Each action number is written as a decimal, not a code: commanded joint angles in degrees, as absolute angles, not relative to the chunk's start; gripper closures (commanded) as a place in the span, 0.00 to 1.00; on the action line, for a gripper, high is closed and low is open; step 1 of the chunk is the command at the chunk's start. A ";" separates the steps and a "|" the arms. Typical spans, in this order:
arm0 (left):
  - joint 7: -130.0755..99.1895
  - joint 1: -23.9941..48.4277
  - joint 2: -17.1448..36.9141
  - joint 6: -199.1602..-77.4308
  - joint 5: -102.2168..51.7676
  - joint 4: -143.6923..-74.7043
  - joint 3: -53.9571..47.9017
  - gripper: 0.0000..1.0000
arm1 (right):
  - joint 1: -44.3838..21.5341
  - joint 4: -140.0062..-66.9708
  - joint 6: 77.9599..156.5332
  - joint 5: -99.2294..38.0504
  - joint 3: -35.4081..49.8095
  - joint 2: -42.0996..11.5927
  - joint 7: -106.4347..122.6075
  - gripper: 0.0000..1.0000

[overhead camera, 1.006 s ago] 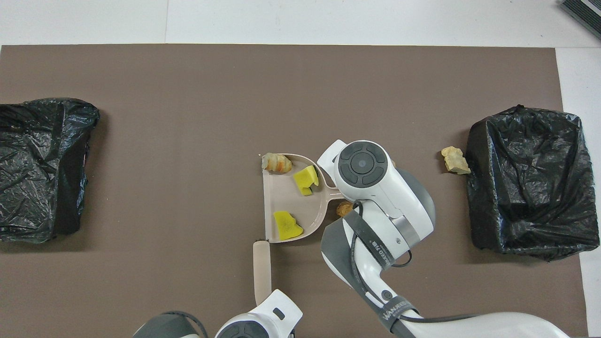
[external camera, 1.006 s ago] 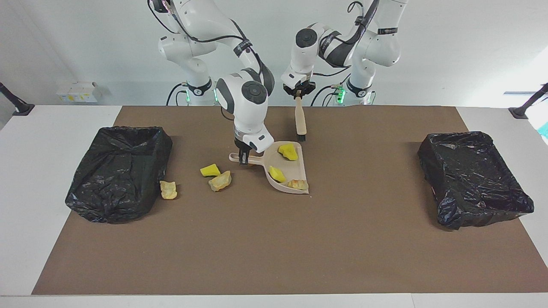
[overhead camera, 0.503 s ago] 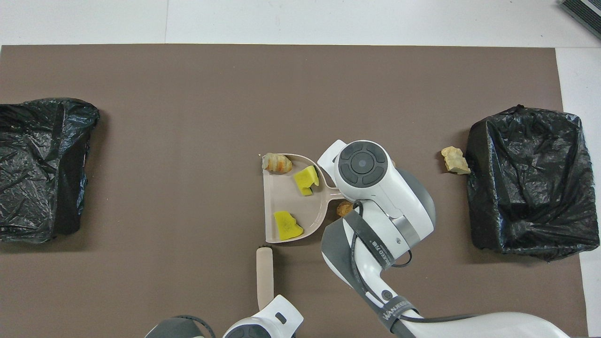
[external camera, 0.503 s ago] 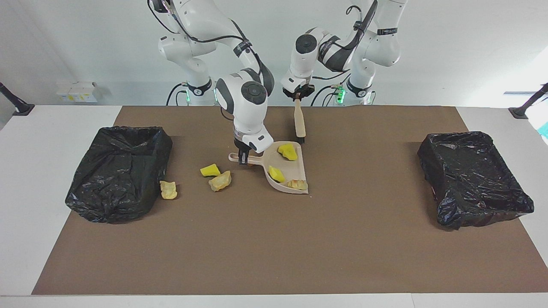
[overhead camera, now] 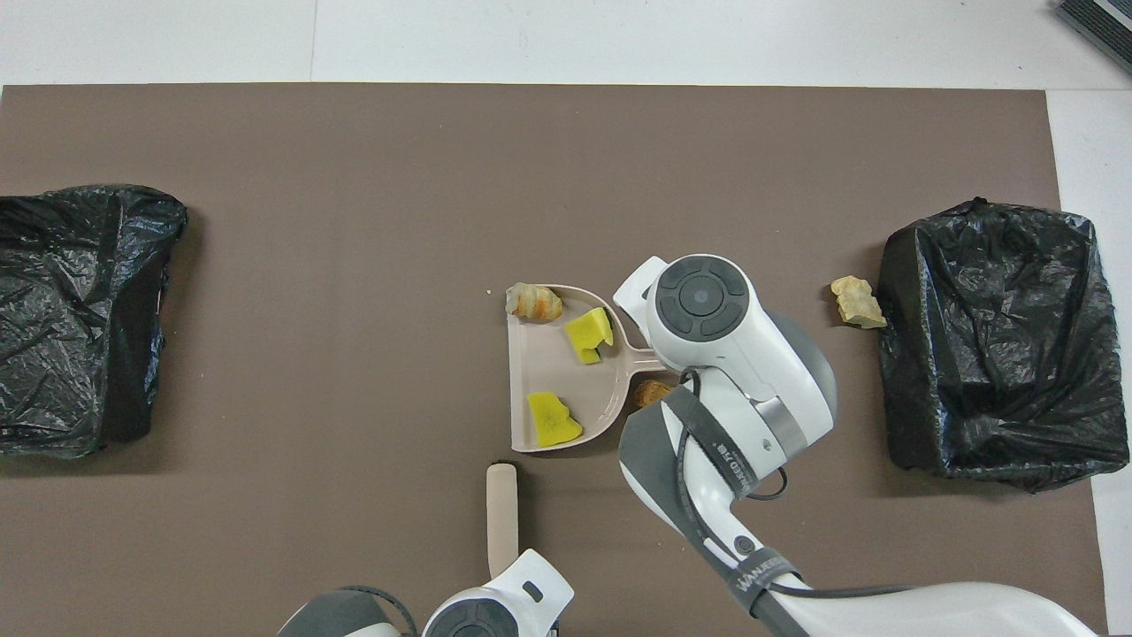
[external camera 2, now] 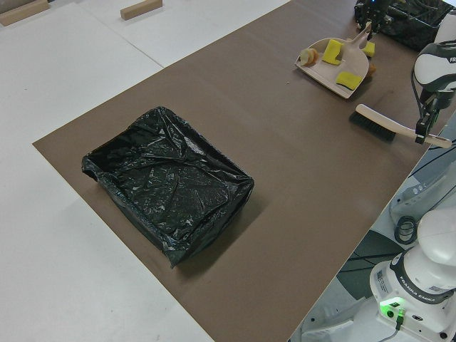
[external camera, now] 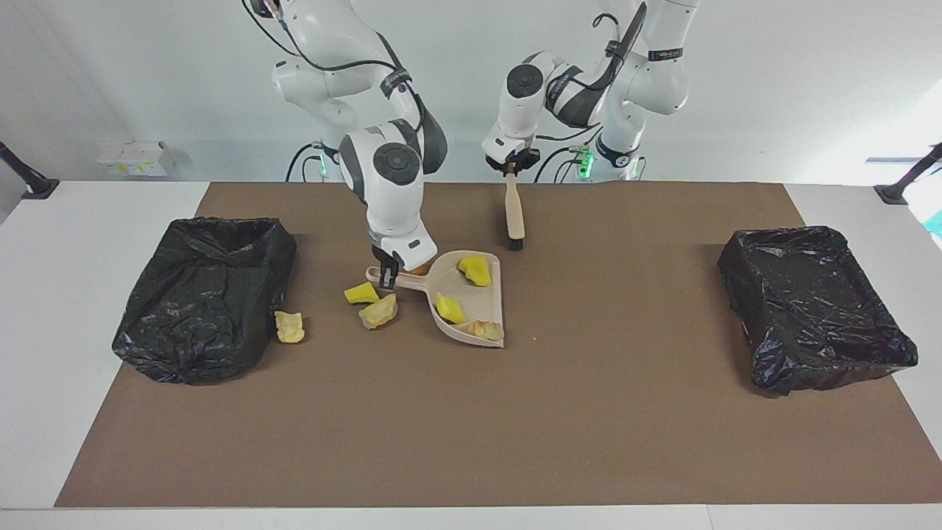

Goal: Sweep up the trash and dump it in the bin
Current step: 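Carry the dustpan to the nearby black bag with the right gripper, then tilt the dustpan over the black bag with the right gripper, then return the dustpan to the table center with the right gripper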

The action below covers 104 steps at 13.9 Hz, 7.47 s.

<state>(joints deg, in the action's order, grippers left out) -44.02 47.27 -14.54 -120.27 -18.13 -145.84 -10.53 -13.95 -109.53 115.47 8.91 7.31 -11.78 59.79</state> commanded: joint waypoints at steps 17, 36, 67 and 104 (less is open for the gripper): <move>-38.41 30.42 -15.29 -94.48 -11.17 -121.30 -9.23 0.00 | 9.74 -100.28 104.50 2.55 7.03 -5.98 89.98 1.00; -0.20 7.21 -0.35 -97.90 -0.09 -93.87 -8.53 0.00 | 23.55 -101.60 112.33 25.54 -1.05 -4.83 104.69 1.00; 6.50 2.90 -1.84 -97.65 -0.09 -94.57 -2.90 0.00 | 6.94 -103.10 98.79 53.58 -0.53 3.78 80.25 1.00; 6.77 2.99 -3.25 -97.65 -0.35 -94.66 -3.08 0.00 | -33.92 -80.95 117.58 -4.48 0.53 -32.95 -36.98 1.00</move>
